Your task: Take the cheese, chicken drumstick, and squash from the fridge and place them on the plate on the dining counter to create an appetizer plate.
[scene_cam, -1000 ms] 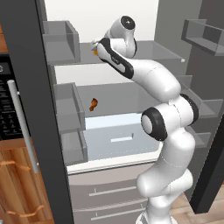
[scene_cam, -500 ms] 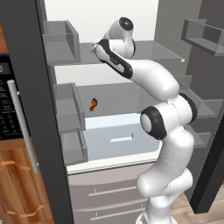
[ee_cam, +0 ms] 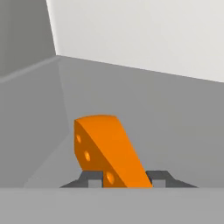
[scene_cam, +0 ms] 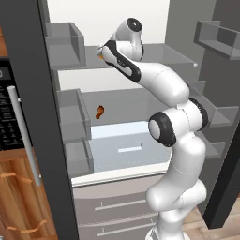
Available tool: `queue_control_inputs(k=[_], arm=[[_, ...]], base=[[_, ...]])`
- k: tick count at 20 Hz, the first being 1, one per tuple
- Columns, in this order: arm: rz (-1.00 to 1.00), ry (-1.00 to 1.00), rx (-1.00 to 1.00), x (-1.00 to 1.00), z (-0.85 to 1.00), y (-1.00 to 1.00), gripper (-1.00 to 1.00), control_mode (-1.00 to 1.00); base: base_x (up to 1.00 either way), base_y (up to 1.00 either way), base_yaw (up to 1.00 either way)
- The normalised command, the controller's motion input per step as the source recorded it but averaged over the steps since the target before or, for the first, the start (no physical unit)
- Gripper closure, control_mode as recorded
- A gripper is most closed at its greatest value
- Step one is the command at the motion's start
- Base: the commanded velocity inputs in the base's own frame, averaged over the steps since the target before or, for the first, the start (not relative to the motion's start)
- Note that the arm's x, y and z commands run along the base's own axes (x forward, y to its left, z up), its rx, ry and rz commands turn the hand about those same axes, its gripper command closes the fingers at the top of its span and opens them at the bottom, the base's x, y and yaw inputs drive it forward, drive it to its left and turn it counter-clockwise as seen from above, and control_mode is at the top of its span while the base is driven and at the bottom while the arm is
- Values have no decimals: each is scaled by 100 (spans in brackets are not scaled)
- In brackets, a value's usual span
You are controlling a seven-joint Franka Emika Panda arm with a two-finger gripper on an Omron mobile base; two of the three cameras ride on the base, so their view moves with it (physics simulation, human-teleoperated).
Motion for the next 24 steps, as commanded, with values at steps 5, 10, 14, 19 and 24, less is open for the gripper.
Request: queue_control_inputs(k=[5, 10, 14, 19, 24], arm=[[0, -4, -6, -46, -34, 49, 100, -100], [0, -13, 0, -100, -4, 16, 100, -100], [0, -8, 0, -100, 0, 0, 100, -100], [-2, -1, 0, -100, -2, -10, 100, -100], [-5, 0, 0, -100, -14, -41, 100, -100]], base=[[0, 0, 0], [0, 0, 0], [0, 0, 0], [0, 0, 0], [0, 0, 0]])
